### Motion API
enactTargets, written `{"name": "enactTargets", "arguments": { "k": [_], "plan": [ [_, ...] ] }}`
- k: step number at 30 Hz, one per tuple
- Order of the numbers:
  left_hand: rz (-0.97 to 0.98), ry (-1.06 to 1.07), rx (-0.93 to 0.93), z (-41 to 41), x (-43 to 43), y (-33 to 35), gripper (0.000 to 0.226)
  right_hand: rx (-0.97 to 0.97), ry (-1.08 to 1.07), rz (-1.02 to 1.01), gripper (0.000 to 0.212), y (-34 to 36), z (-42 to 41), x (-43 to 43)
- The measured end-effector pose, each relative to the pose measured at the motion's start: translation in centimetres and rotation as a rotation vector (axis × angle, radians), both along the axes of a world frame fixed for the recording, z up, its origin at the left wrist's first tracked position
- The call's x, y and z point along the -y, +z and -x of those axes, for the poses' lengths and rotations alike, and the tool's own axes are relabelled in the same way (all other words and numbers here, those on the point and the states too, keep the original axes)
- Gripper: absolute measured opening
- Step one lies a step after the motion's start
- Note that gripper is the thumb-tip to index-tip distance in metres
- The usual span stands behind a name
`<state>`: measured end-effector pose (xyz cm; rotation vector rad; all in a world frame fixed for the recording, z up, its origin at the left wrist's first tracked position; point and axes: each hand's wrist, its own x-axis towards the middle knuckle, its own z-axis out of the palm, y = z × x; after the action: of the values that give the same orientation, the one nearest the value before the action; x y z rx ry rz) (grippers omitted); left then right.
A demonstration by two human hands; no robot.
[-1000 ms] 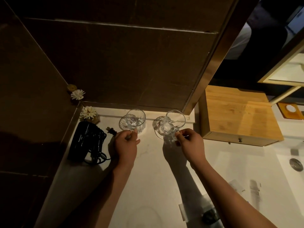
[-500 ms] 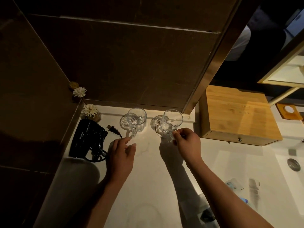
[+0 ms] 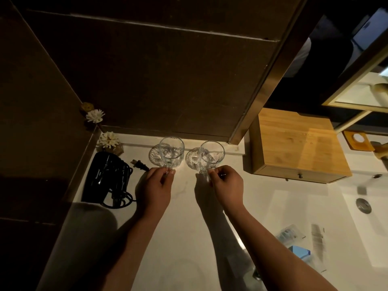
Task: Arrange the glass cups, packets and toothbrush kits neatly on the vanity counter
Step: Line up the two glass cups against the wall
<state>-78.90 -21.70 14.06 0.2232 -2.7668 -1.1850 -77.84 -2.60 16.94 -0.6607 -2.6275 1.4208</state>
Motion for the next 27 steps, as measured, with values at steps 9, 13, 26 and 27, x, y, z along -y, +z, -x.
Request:
{"name": "enactTargets", "arguments": {
  "k": [9, 13, 26, 27],
  "plan": [
    [-0.074, 0.015, 0.02, 0.0, -0.2, 1.0, 0.03, -0.007, -0.019, 0.038, 0.024, -0.1, 0.2, 0.4],
    [-0.214, 0.046, 0.031, 0.2, -0.8, 1.6, 0.024, 0.0, -0.015, 0.043, 0.025, -0.6, 0.1, 0.7],
    [-0.323, 0.084, 0.028, 0.6, -1.1, 1.4, 0.021, -0.011, -0.011, 0.061, 0.024, -0.5, 0.5, 0.4],
    [-0.311, 0.085, 0.026, 0.6, -1.2, 1.5, 0.022, -0.01, -0.009, 0.062, 0.023, -0.5, 0.5, 0.3]
  ]
}}
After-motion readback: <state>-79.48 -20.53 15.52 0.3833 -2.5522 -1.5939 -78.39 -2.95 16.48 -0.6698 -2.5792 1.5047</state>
